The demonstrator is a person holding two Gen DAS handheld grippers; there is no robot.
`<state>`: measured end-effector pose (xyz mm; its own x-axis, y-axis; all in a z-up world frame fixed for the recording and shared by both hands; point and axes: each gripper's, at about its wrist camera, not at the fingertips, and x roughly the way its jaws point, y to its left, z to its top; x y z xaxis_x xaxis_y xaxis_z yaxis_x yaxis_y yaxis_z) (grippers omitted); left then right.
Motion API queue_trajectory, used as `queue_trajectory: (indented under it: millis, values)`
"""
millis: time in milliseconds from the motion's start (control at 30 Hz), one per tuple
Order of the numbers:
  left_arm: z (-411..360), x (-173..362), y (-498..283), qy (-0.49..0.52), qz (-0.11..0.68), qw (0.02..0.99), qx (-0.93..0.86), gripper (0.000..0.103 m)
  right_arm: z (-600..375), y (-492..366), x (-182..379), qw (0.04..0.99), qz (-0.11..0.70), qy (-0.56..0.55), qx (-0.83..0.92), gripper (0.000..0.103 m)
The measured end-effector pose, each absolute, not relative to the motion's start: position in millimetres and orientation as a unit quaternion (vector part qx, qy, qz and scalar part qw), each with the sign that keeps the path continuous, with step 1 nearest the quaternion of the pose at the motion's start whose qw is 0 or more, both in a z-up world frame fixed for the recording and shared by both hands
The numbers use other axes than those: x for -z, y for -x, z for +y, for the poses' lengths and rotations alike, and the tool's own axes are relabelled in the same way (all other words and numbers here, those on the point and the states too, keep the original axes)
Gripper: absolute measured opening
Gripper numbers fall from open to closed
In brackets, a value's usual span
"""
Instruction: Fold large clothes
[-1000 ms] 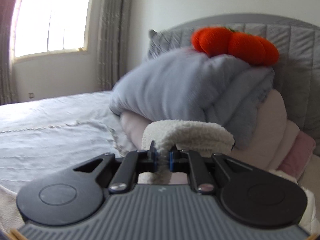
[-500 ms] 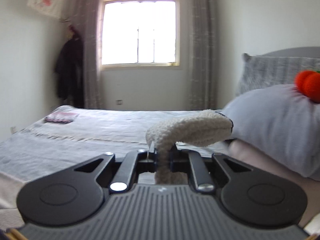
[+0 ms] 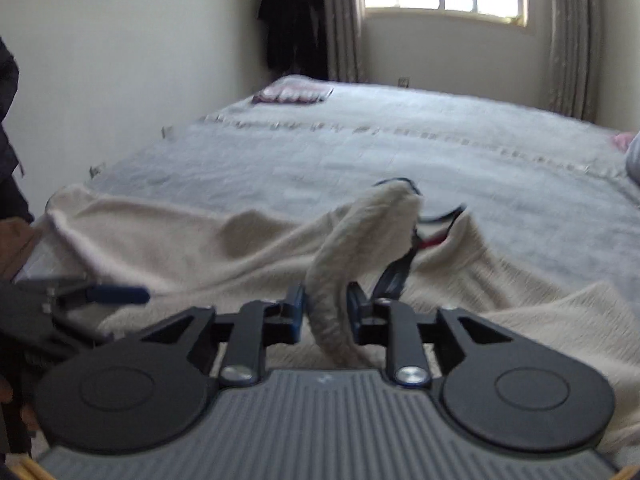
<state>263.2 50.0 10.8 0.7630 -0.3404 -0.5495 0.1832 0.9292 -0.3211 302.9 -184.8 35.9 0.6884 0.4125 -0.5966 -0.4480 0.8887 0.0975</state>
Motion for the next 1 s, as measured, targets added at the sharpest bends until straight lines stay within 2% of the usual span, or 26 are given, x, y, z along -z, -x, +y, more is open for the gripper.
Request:
queue_trajectory:
  millis: [33,67,200,433,467,500,533,600,633,667,800,867,900,967,1000]
  values:
    - [54.2,-7.1,-263.8,0.13,0.318,0.929,0.137,0.102,-176.8,-300.0,-21.2,0.909,0.338,0.03,-0.241,0.054]
    - [57.4,-3.9,-264.3,0.134,0.322,0.927,0.136,0.102,-171.4,-295.6,-10.0,0.903,0.352,0.033,-0.245,0.06]
    - [64.2,0.5,-266.5,0.145,0.327,0.922,0.146,0.102,-178.1,-268.0,4.5,0.89,0.374,0.013,-0.261,0.061]
    - [63.5,11.4,-276.5,0.202,0.354,0.895,0.18,0.1,-269.4,-238.2,-29.9,0.924,0.318,-0.014,-0.213,0.081]
    - [60.4,16.1,-280.0,0.201,0.365,0.893,0.17,0.097,-283.2,-237.9,-33.7,0.93,0.309,-0.011,-0.198,0.084]
    - [56.9,21.7,-284.0,0.199,0.377,0.89,0.162,0.08,-297.8,-239.1,-34.9,0.937,0.302,-0.01,-0.177,0.085]
    - [53.4,27.7,-287.9,0.197,0.389,0.887,0.153,0.071,-313.6,-240.0,-37.0,0.942,0.297,-0.013,-0.156,0.086]
    - [44.9,36.7,-291.3,0.192,0.403,0.883,0.148,0.037,-346.3,-243.0,-35.5,0.949,0.292,-0.033,-0.116,0.086]
    - [38.8,35.7,-289.7,0.177,0.396,0.889,0.149,0.028,-362.9,-242.9,-34.1,0.952,0.288,-0.046,-0.097,0.086]
    - [32.4,30.7,-285.7,0.156,0.379,0.9,0.149,0.009,-378.0,-243.5,-32.9,0.954,0.284,-0.058,-0.079,0.086]
    - [29.1,-7.4,-272.0,0.149,0.296,0.934,0.133,0.008,-435.7,-243.6,-18.5,0.95,0.281,-0.128,-0.033,0.082]
    - [34.5,-20.1,-273.6,0.149,0.272,0.945,0.108,0.008,-458.4,-246.8,-8.3,0.94,0.291,-0.173,-0.029,0.069]
    - [36.0,-21.6,-278.4,0.139,0.272,0.947,0.094,0.008,-465.9,-250.5,-0.1,0.934,0.297,-0.195,-0.029,0.065]
    - [39.5,-11.9,-289.5,0.127,0.299,0.943,0.076,0.008,-475.6,-257.3,15.4,0.922,0.309,-0.229,-0.039,0.05]
    - [41.5,-2.4,-294.5,0.127,0.319,0.936,0.071,0.008,-478.0,-261.3,24.2,0.914,0.318,-0.247,-0.044,0.046]
